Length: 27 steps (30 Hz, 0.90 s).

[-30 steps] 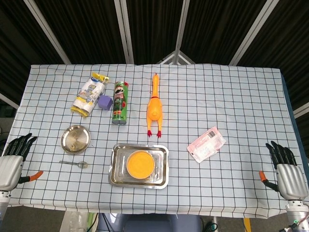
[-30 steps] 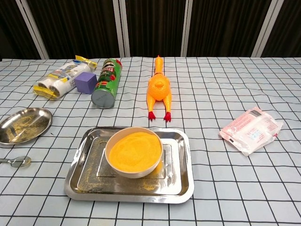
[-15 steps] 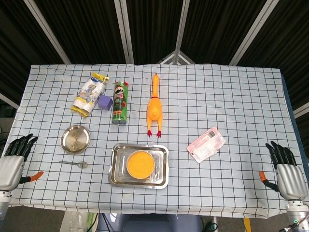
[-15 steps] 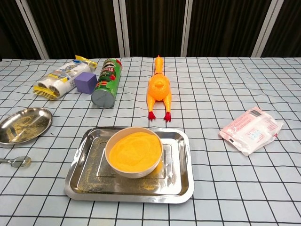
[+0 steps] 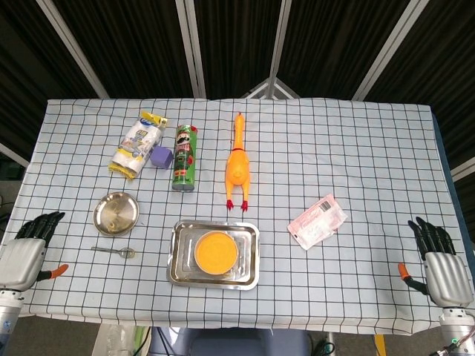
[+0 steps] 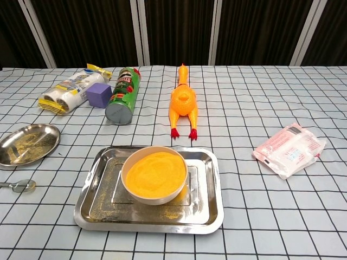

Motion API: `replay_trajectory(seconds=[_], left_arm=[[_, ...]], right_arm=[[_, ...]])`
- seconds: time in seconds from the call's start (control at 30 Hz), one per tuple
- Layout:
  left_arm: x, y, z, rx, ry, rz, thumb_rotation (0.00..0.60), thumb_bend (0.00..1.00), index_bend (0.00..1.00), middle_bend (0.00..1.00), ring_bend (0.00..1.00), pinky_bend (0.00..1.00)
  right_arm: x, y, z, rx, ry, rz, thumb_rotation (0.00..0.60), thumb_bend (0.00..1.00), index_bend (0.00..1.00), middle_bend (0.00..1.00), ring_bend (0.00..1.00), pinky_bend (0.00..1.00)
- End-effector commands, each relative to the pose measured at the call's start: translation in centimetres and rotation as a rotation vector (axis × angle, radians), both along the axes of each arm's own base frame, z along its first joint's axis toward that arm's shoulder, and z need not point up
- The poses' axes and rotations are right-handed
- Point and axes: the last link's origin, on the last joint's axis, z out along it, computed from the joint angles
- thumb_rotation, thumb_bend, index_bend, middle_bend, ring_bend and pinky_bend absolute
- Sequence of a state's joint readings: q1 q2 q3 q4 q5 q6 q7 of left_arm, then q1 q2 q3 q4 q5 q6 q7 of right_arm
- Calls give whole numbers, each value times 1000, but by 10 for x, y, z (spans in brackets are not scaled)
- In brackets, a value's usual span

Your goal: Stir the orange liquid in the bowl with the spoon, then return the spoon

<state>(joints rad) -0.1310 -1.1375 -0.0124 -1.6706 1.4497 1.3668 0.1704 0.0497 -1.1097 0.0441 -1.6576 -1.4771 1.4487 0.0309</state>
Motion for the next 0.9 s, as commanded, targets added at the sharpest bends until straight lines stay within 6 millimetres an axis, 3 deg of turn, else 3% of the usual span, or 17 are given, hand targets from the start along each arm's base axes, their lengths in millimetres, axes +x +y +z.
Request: replay_trajectory(seconds=[0.03,0.1,0.27,0.43,0.7,0.9], left_arm=[[1,9,-9,-3,60,-6,600,106,255,659,600,601],[0,13,-15,-19,72,9,600,122,293,802,746,752],[-1,25,-29,-69,112,29,600,210,394,981,920,908],[-1,36,-46,-131,164,42,600,310,469,1000,982,964],[-1,43,-66,-184,213,70,600,434,483,1000,993,973],[0,48,-76,-200,221,89,600,459,468,1000,993,973]], right_arm=[[0,0,0,-2,2,1,600,404,0,0,0,0],[0,0,0,-3,2,2,600,404,0,0,0,0],[1,0,0,-5,2,5,600,404,0,0,0,0],[1,0,0,-6,-1,4,600,404,0,0,0,0],[0,-1,-1,-2,-2,5,600,404,0,0,0,0],[0,-1,-1,-2,-6,7,600,405,0,0,0,0]])
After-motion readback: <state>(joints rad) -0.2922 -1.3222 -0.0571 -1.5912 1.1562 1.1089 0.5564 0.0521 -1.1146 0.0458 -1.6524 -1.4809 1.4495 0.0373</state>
